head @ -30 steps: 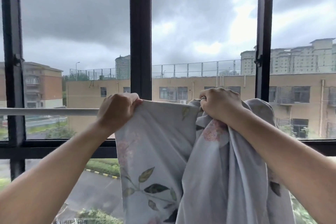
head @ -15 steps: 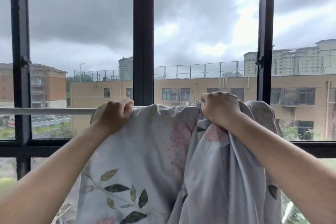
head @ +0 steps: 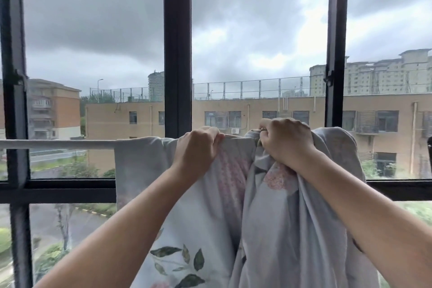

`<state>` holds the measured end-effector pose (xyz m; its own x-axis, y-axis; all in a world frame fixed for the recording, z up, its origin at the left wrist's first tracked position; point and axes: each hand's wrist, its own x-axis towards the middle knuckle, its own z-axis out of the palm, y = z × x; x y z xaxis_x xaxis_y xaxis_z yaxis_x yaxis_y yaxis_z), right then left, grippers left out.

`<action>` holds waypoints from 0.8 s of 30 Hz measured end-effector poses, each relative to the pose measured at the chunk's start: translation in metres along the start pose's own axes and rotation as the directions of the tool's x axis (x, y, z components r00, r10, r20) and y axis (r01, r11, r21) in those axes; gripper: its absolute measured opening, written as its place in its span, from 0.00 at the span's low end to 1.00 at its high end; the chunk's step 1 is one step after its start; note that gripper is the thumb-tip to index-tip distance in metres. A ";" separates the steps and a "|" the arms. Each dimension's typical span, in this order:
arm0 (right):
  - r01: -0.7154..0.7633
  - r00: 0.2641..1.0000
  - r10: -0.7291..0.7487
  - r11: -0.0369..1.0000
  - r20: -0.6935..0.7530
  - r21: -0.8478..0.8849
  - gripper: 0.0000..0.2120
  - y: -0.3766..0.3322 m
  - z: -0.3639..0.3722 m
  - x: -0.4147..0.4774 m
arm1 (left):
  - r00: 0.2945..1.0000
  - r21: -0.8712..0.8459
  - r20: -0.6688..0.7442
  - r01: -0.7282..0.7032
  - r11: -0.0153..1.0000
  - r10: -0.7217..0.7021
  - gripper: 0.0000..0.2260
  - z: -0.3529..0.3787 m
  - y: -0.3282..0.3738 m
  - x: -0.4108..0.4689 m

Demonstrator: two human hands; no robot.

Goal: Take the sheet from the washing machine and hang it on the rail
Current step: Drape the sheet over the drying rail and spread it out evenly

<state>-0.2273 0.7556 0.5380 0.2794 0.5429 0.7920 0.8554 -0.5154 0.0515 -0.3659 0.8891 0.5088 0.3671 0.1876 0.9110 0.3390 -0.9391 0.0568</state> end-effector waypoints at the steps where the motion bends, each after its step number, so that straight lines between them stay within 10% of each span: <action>1: -0.005 1.000 0.005 1.000 -0.002 0.017 0.11 -0.001 -0.002 0.001 | 1.000 0.001 0.002 0.005 1.000 -0.005 0.13 0.000 -0.001 0.002; 7: -0.297 0.955 0.266 0.875 0.133 0.382 0.13 0.013 -0.006 0.035 | 0.997 -0.013 0.033 0.070 0.997 -0.070 0.13 0.000 -0.013 0.012; 13: -0.617 0.769 0.442 0.327 0.461 0.716 0.17 0.069 0.011 0.067 | 0.967 -0.100 -0.080 0.235 0.967 -0.243 0.14 -0.013 -0.026 0.018; 16: -0.640 0.740 0.441 0.230 0.507 0.733 0.16 0.088 0.013 0.067 | 0.887 -0.089 -0.166 0.422 0.902 -0.432 0.16 -0.031 -0.054 0.022; 20: -0.484 0.875 0.313 0.515 0.370 0.707 0.19 0.054 -0.007 0.048 | 0.882 0.092 -0.109 0.468 0.879 -0.458 0.13 -0.033 -0.061 0.013; 24: -0.027 0.988 0.002 0.986 0.156 0.164 0.16 0.008 -0.019 0.021 | 0.959 0.157 -0.033 0.283 0.946 -0.282 0.09 -0.022 -0.029 0.007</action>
<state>-0.2228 0.7498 0.5670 0.3454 0.6389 0.6874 0.9073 -0.4145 -0.0706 -0.3926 0.9108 0.5224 0.2276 0.4347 0.8713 0.5609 -0.7900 0.2476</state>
